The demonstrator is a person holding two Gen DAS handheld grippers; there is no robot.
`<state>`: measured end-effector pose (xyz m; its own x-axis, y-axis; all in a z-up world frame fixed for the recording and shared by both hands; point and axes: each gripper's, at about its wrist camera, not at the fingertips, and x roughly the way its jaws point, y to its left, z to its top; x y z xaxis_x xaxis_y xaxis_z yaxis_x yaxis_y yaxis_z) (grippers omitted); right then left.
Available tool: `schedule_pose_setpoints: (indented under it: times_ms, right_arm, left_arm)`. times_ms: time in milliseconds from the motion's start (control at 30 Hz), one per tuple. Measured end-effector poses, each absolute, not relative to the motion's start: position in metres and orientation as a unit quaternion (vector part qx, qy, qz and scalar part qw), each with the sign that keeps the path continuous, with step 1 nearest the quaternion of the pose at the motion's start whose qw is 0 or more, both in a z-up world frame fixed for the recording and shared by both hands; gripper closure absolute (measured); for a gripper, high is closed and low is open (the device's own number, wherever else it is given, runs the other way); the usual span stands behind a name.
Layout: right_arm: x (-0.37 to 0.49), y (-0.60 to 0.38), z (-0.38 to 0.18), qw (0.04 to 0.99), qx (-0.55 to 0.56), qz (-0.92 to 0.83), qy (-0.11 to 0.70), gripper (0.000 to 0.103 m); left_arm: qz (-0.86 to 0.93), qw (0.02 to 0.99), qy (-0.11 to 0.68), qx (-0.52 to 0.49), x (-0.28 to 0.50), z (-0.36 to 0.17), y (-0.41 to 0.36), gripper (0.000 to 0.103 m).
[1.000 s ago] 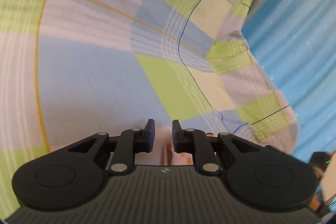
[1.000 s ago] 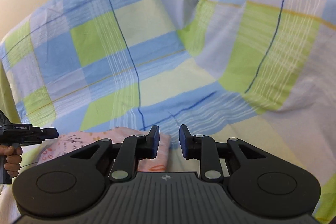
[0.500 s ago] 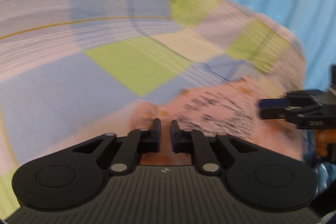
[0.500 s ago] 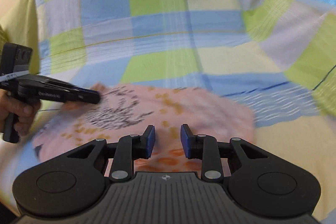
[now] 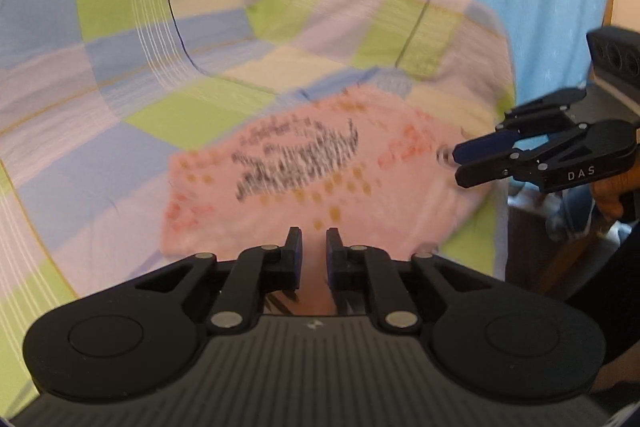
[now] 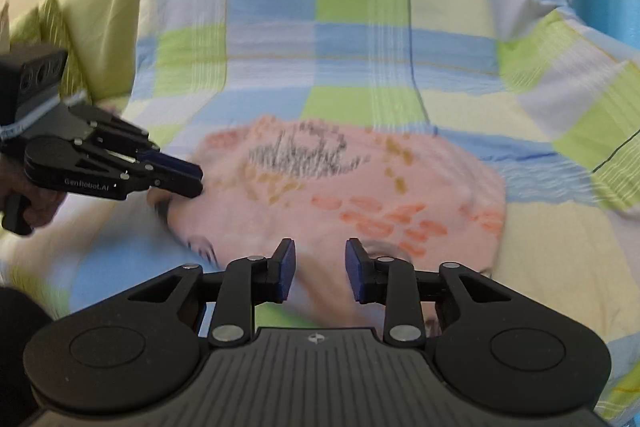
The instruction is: Fold clothes
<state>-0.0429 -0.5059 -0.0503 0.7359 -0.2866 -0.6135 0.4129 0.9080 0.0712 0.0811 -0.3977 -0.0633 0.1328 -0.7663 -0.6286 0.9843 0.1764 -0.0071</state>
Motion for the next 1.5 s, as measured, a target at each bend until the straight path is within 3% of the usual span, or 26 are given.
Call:
schedule_pose_setpoints:
  times_ms: [67,200,233,467,667,833,933,1000,1133,1333,1400,1500]
  right_arm:
    - [-0.054,-0.51,-0.058,0.921,0.104,-0.201,0.316,0.082]
    - [-0.086,-0.528,-0.063,0.899,0.107,-0.27,0.329,0.08]
    - [-0.094,-0.535,-0.065,0.892,0.123,-0.287,0.326,0.073]
    - [-0.126,-0.555,-0.057,0.888,0.219,-0.326,0.24,0.073]
    - [-0.067,-0.548,-0.043,0.925,0.167,-0.255,0.228,0.074]
    - [-0.015,-0.569,-0.048,0.92,0.123,-0.241,0.283,0.073]
    - [-0.008,-0.582,-0.053,0.907,0.117,-0.278,0.293,0.086]
    - [-0.01,-0.585,-0.047,0.899,0.098,-0.321,0.28,0.079]
    - [-0.018,-0.585,-0.034,0.919,0.139,-0.297,0.217,0.079]
    - [0.016,-0.581,-0.053,0.929,0.123,-0.224,0.268,0.077]
    - [0.019,-0.585,-0.057,0.925,0.101,-0.242,0.274,0.079]
    - [0.017,-0.594,-0.061,0.919,0.096,-0.266,0.274,0.1]
  left_arm:
    - [-0.601,0.73,0.26,0.198,0.083,-0.07,-0.392,0.093]
    - [-0.583,0.74,0.281,0.181,0.099,-0.068,-0.384,0.089]
    - [-0.583,0.74,0.284,0.181,0.101,-0.067,-0.383,0.089]
    - [-0.59,0.743,0.223,0.224,0.071,-0.035,-0.407,0.09]
    - [-0.599,0.734,0.22,0.234,0.059,-0.033,-0.468,0.089]
    - [-0.544,0.763,0.252,0.239,0.077,-0.061,-0.5,0.088]
    - [-0.524,0.779,0.267,0.221,0.092,-0.067,-0.502,0.087]
    - [-0.496,0.803,0.266,0.197,0.103,-0.063,-0.5,0.091]
    - [-0.489,0.813,0.286,0.134,0.118,-0.06,-0.492,0.092]
    - [-0.507,0.8,0.281,0.157,0.115,-0.067,-0.507,0.089]
    - [-0.5,0.805,0.286,0.142,0.122,-0.069,-0.507,0.09]
    - [-0.487,0.812,0.297,0.125,0.135,-0.071,-0.506,0.088]
